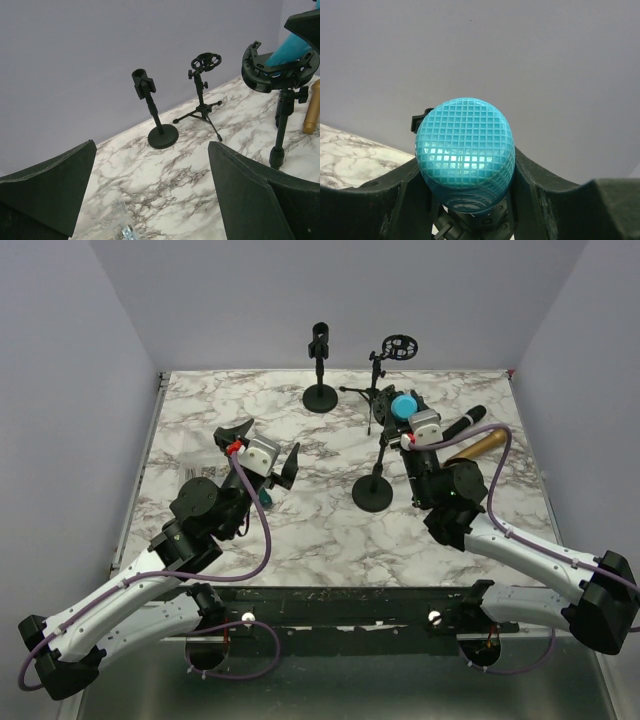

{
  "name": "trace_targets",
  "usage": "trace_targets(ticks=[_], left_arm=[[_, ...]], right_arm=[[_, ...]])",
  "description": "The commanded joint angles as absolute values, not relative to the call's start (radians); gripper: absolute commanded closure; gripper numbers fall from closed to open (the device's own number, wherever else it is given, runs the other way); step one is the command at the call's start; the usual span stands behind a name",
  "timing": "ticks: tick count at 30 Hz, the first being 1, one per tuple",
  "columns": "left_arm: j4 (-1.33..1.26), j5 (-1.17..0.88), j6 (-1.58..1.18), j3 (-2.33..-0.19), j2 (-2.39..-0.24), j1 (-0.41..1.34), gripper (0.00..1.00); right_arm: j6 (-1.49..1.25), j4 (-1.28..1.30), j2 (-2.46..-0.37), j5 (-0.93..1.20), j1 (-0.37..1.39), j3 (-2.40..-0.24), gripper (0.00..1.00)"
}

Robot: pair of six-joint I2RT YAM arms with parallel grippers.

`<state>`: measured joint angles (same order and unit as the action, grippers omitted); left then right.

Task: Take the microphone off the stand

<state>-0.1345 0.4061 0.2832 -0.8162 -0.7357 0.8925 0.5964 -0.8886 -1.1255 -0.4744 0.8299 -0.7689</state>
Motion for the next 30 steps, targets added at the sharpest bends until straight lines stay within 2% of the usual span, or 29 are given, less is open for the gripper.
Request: trace_targets(ticks=[1, 11, 14, 19, 25, 30], left_arm=[[-0.169, 0.38, 0.291, -0.804, -0.736, 0.899, 0.01], [-0.169, 0.374, 0.291, -0.804, -0.748, 0.899, 0.01], [-0.168, 0.373, 0.29, -0.804, -0.752, 0.899, 0.02], [-0.167, 0.371, 0.287, -0.804, -0.756, 0.899, 0.02], [-0.161, 0.364, 0.278, -0.808, -0.761, 0.899, 0.01], [-0.158, 0.364, 0.278, -0.809, -0.759, 0.899, 0.01]], right_arm=[[0.641, -0.949, -1.112, -0.425, 0.825, -0.761, 0.65], [0.622, -0.847, -1.041, -0.403, 0.825, -0.845, 0.74], [0.59, -0.793, -1.013, -0.402, 0.825, -0.897, 0.79], [0.528, -0.712, -0.952, -0.391, 0.826, -0.97, 0.91], [0.399, -0.62, -0.874, -0.347, 0.825, -1.036, 0.96], [0.357, -0.589, -0.837, -0.465, 0.826, -1.07, 0.99]])
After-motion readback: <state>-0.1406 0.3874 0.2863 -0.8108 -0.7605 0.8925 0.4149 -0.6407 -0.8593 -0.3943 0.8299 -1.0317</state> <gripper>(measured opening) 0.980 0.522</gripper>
